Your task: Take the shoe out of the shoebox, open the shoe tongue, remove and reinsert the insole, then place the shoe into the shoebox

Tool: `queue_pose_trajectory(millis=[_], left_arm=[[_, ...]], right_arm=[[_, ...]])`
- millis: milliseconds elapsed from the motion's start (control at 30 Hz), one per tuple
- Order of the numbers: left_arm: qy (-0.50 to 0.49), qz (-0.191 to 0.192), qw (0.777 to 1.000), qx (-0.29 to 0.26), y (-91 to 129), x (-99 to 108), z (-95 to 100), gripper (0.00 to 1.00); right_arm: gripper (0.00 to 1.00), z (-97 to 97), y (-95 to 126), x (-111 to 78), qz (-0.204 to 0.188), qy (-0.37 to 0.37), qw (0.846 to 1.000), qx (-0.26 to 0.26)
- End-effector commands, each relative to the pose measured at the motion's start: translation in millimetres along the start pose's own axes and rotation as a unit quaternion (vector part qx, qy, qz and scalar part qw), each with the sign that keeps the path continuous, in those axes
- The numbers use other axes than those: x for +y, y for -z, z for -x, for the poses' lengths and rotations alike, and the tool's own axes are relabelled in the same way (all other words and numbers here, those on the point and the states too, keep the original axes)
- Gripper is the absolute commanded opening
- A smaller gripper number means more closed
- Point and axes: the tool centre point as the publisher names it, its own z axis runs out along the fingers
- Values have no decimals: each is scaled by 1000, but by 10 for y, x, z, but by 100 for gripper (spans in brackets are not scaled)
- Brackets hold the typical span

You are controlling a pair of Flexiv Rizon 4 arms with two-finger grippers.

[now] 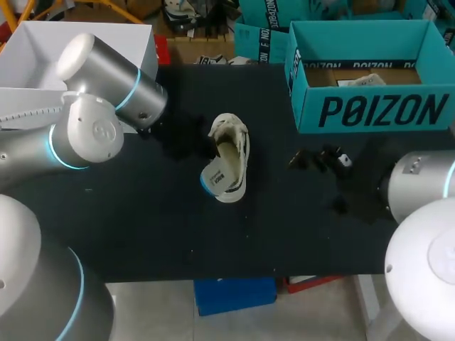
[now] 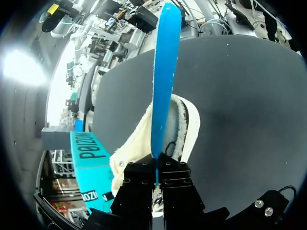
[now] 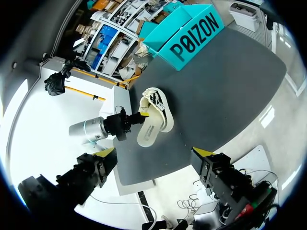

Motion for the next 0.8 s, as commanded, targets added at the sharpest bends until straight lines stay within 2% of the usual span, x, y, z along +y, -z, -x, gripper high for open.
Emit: queue_pose_trajectory(millis=[33,467,800], left_arm=[[-3,20,1000,-19,14,-26,-24,0],[-10,53,998,-31,-135,85,-90,0],[-13,84,996,-36,-163,221,-83,0]], right_arm=[[100,99,245,-68,33,-40,999,6],[100,99,245,-68,33,-40,999,6],[100,99,245,-68,33,-40,999,6]])
